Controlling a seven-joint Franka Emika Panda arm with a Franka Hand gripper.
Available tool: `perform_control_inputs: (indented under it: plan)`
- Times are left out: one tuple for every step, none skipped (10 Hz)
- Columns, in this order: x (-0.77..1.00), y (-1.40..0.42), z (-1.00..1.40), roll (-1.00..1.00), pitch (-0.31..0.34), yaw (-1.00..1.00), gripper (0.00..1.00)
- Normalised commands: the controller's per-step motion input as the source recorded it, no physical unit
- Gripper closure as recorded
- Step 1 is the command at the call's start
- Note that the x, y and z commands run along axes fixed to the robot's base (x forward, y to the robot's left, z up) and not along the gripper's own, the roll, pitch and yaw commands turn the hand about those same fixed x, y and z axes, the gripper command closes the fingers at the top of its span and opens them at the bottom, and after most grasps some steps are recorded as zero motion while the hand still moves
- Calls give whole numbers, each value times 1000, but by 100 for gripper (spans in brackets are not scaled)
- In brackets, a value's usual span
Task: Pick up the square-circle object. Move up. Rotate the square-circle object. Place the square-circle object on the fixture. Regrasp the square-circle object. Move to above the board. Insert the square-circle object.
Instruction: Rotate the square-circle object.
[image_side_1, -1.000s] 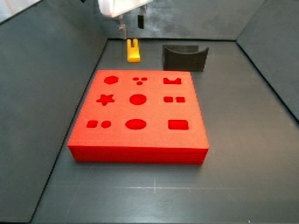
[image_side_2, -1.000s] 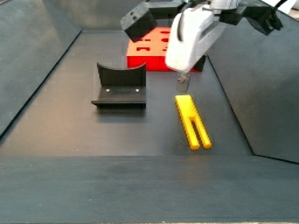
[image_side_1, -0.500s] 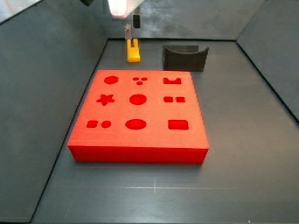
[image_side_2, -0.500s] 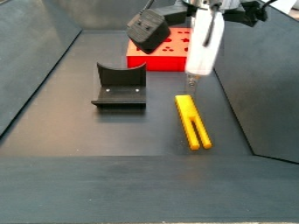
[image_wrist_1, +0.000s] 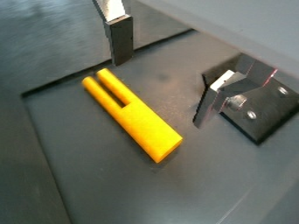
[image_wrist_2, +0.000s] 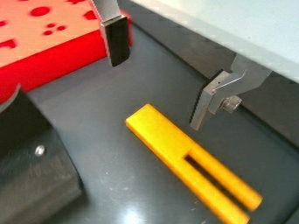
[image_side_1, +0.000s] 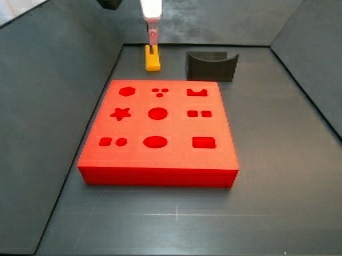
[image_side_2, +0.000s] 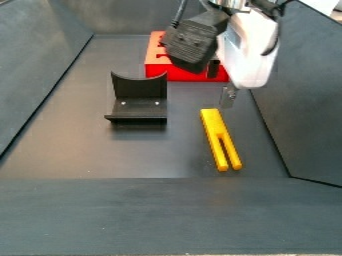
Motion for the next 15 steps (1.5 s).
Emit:
perform_control_inputs:
  plan:
    - [26, -1, -38, -3, 2, 1000, 0]
    - [26, -1, -37, -3, 2, 1000, 0]
    - [26, -1, -37, -3, 2, 1000, 0]
    - [26, -1, -37, -3, 2, 1000, 0]
    - [26, -1, -37, -3, 2, 1000, 0]
    - [26, -1, -37, -4, 3, 1000, 0]
    - [26, -1, -37, -4, 3, 1000, 0]
    - [26, -1, -37, -4, 3, 1000, 0]
    - [26, -1, -37, -4, 3, 1000, 0]
    - [26, -1, -37, -5, 4, 1000, 0]
    - [26, -1, -36, -5, 4, 1000, 0]
    - [26, -1, -36, -6, 4, 1000, 0]
    - [26, -1, -36, -6, 5, 1000, 0]
    - [27, -1, -36, -8, 5, 1000, 0]
    - [27, -1, -36, -9, 6, 1000, 0]
